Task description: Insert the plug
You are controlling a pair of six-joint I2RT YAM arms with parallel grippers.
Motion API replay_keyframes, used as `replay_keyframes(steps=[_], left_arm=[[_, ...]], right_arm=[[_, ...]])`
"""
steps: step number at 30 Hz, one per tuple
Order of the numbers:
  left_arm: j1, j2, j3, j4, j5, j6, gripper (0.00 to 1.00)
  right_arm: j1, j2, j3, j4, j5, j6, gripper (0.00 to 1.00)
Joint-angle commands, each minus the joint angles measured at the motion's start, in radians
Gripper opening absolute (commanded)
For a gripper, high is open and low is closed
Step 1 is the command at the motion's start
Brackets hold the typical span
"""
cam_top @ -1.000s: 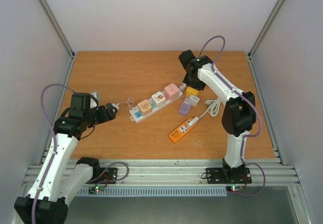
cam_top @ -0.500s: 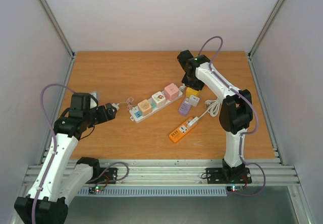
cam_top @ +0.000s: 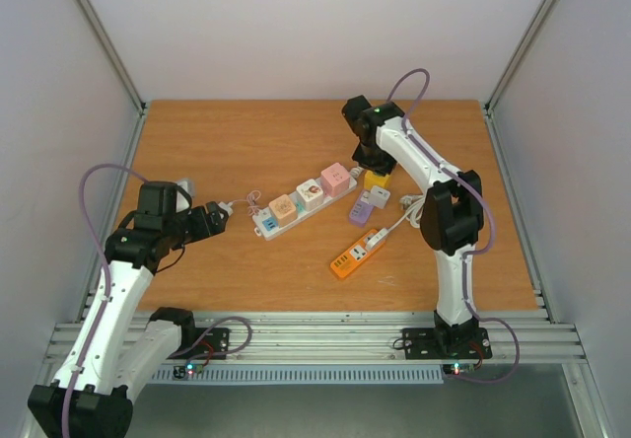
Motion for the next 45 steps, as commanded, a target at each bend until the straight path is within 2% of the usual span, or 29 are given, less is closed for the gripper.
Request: replay_keyframes(steps=[1, 8, 16, 22, 25, 27, 28, 29, 31, 33, 35, 39, 45], left_arm=[[0.004, -0.006, -0.007, 0.027, -0.011, 0.013, 0.88], [0.004, -0.002, -0.008, 0.025, -0.015, 0.012, 0.89], [0.004, -0.001, -0.008, 0.024, -0.018, 0.010, 0.89], [0.004, 0.007, -0.006, 0.027, -0.001, 0.002, 0.89], [0.004, 0.025, -0.002, 0.023, 0.009, 0.004, 0.89], [0.003, 0.031, 0.001, 0.021, 0.007, 0.007, 0.89], [0.004, 0.032, 0.001, 0.021, 0.008, 0.007, 0.89], [0.004, 0.031, 0.001, 0.021, 0.008, 0.007, 0.89], [0.004, 0.030, -0.001, 0.021, 0.004, 0.007, 0.89], [0.003, 0.030, -0.001, 0.023, 0.005, 0.007, 0.89], [0.004, 0.031, -0.001, 0.021, 0.003, 0.007, 0.89], [0.004, 0.033, -0.001, 0.021, -0.001, 0.007, 0.89], [0.004, 0.032, 0.000, 0.021, -0.005, 0.008, 0.89]], right_arm=[[-0.003, 0.048, 0.005, -0.079, 0.019, 0.046, 0.04], [-0.025, 0.108, 0.007, -0.074, -0.076, 0.020, 0.03], [-0.037, 0.149, -0.024, -0.062, -0.099, 0.021, 0.03], [-0.039, 0.159, -0.020, -0.065, -0.097, 0.009, 0.07], [-0.039, 0.128, 0.008, -0.078, -0.062, 0.009, 0.13], [-0.038, 0.104, 0.028, -0.086, -0.042, 0.009, 0.18], [-0.039, 0.093, 0.034, -0.087, -0.040, 0.005, 0.24], [-0.038, 0.082, 0.042, -0.087, -0.040, -0.002, 0.31], [-0.038, 0.065, 0.072, -0.094, -0.045, -0.023, 0.55], [-0.038, 0.041, 0.095, -0.099, -0.043, -0.047, 0.70], [-0.038, 0.014, 0.103, -0.092, -0.031, -0.064, 0.73], [-0.038, -0.018, 0.107, -0.096, -0.021, -0.081, 0.73], [-0.037, -0.012, 0.105, -0.102, -0.030, -0.086, 0.59]])
